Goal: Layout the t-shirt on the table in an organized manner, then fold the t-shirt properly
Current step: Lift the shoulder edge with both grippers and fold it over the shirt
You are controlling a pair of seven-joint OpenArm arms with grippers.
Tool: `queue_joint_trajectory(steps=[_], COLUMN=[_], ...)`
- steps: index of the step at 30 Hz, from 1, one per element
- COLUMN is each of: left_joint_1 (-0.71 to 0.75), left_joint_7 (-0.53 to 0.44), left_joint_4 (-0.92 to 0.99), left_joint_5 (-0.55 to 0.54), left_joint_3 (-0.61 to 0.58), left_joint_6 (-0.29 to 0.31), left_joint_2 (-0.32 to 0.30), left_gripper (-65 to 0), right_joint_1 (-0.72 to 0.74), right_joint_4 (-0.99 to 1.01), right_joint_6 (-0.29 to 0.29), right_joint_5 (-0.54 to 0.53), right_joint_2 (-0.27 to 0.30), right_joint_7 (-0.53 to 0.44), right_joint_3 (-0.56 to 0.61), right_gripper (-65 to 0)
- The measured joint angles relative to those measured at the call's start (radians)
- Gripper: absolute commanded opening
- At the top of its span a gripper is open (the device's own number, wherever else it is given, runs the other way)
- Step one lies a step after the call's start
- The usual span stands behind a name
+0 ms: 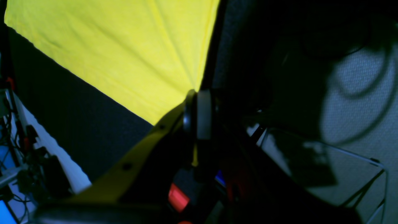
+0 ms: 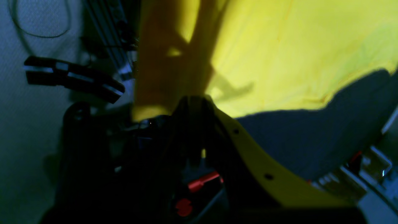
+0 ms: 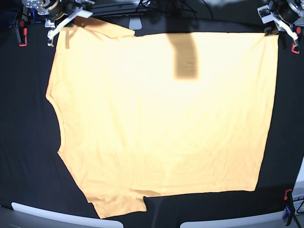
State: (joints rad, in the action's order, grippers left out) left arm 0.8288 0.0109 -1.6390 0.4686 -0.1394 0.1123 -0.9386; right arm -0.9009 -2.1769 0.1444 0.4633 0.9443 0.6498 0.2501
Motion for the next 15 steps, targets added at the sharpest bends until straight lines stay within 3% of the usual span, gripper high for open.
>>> queue_joint_trajectory(steps=[5,9,15], left_joint_1=[0.003,0.005,-0.043], left_joint_7=[0.014,-0.053,-0.079], left_joint_4=[-0.006,-0.006,-0.003], left_joint_5=[-0.085,-0.149,-0.185], left_joint_3=[0.106,0.212,0.259], left_joint_6=[0.013,0.016,0.023], left_joint_2=[0.003,0.009,0.018], left_gripper=[-65.0,-65.0,-65.0], right_joint_1=[0.001,0.039,0.177], right_joint_4=[0.000,-0.001,0.002], right_joint_6=[-0.041,-0.040,0.032], right_joint_5=[-0.015,-0.135,-0.246], right_joint_2=[0.000,-0.008,-0.078], right_joint_7=[-0.026,-0.088,-0.119], right_joint_3=[-0.113,-0.217,-0.262], right_gripper=[-65.0,-65.0,-65.0])
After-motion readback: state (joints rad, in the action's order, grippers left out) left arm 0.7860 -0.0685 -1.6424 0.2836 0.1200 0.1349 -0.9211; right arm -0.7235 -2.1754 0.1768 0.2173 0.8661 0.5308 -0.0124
